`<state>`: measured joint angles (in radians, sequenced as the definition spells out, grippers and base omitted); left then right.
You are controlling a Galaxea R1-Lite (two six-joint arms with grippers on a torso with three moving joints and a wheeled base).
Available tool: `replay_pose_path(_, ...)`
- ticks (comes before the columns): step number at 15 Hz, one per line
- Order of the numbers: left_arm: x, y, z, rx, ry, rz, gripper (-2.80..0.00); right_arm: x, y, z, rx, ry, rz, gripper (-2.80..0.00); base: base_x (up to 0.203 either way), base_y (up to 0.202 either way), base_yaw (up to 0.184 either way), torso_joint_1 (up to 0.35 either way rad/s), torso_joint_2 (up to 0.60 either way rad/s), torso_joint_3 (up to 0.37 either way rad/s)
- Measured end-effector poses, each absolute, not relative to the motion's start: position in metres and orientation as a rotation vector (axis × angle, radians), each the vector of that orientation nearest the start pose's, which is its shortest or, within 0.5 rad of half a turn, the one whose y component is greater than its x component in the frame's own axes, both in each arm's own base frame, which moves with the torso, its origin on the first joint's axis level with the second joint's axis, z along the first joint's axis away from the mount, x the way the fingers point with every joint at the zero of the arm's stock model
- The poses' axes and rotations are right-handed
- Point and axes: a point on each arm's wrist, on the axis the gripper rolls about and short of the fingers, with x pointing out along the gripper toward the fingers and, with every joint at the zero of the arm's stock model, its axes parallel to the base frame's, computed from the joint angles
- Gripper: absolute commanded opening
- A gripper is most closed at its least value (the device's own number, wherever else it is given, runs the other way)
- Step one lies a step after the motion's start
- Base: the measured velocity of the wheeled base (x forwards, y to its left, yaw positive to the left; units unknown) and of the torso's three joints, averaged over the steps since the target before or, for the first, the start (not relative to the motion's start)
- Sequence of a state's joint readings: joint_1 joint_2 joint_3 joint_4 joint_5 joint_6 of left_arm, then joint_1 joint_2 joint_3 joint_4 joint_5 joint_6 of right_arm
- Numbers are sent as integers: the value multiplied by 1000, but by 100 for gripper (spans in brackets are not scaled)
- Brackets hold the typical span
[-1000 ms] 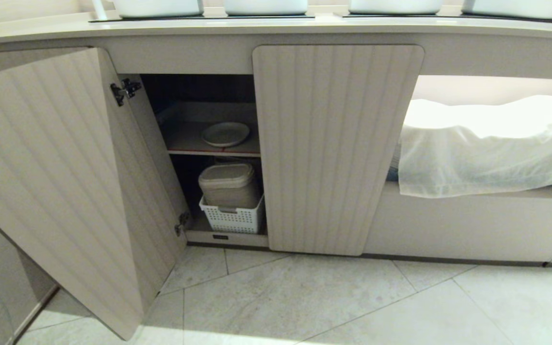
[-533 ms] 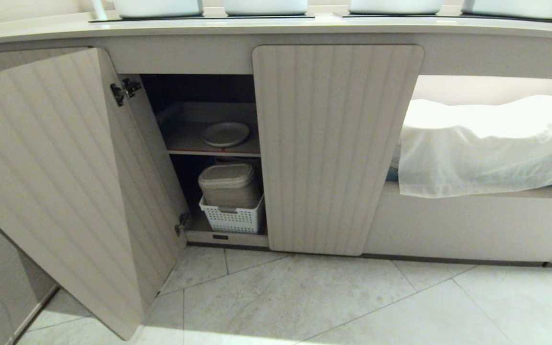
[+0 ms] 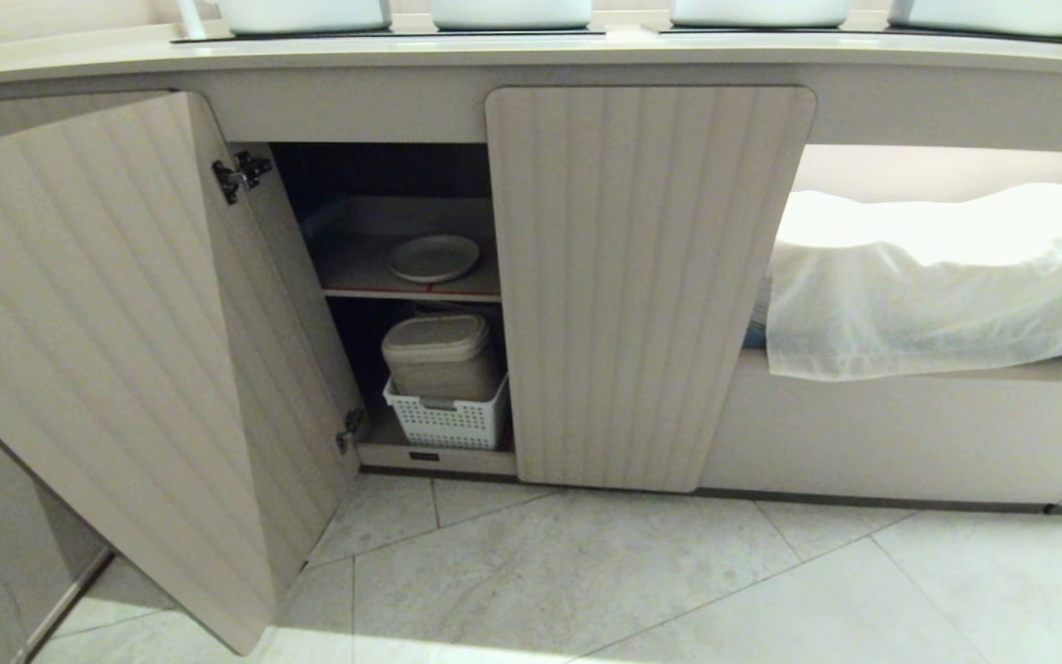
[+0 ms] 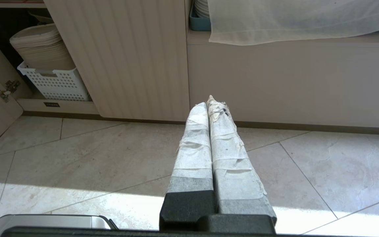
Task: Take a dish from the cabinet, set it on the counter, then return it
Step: Take the plate from the cabinet
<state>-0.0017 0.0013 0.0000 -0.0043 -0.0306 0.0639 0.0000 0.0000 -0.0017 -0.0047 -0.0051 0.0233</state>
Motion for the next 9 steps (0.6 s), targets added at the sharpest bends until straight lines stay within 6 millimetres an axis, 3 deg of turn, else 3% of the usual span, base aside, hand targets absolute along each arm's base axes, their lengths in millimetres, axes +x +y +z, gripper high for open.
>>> replay_pose_path(3,-23,-1,76,66,-4,-38,-280,-23,0,76,23,-7,-4,-280,24,0,0,1,1,2)
replay_pose_path(9,-23,-1,76,66,-4,-38,-280,-23,0,76,23,-7,-5,-280,194,0,1,3,1,3)
